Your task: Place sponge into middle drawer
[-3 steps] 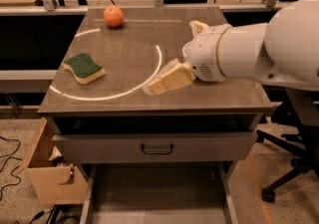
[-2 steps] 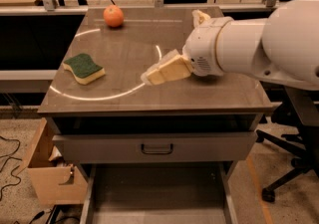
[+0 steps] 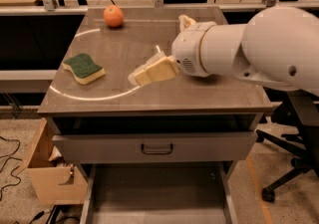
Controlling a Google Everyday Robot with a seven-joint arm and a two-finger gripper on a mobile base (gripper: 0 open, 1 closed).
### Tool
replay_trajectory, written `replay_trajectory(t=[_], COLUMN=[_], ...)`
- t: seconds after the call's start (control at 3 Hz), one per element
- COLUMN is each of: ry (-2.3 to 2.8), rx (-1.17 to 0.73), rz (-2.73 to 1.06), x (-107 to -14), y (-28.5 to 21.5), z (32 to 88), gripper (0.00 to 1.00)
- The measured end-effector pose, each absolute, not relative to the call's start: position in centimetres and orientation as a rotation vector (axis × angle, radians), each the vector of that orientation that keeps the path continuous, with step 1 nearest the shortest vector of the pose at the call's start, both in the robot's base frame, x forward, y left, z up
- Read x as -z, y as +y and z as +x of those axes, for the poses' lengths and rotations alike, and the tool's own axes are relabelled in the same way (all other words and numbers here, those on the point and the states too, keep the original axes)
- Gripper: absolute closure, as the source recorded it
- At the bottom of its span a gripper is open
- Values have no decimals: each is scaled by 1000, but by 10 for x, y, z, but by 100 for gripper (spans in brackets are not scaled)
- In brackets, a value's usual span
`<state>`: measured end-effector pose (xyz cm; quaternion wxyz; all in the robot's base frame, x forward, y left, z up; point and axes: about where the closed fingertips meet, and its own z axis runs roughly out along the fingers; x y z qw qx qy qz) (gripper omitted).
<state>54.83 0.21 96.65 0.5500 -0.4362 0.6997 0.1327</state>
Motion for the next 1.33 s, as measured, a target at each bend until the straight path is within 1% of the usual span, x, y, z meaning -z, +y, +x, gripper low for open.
replay_trajectory(t=[0.33,0.67,1.33], ry=[1636,1624,1609], rx=[-403,-426,-429], rz=[-1002,-974,-967], x=[-944,-926,-904], y=[42,73,114], z=[564,581,599], gripper=[0,0,0])
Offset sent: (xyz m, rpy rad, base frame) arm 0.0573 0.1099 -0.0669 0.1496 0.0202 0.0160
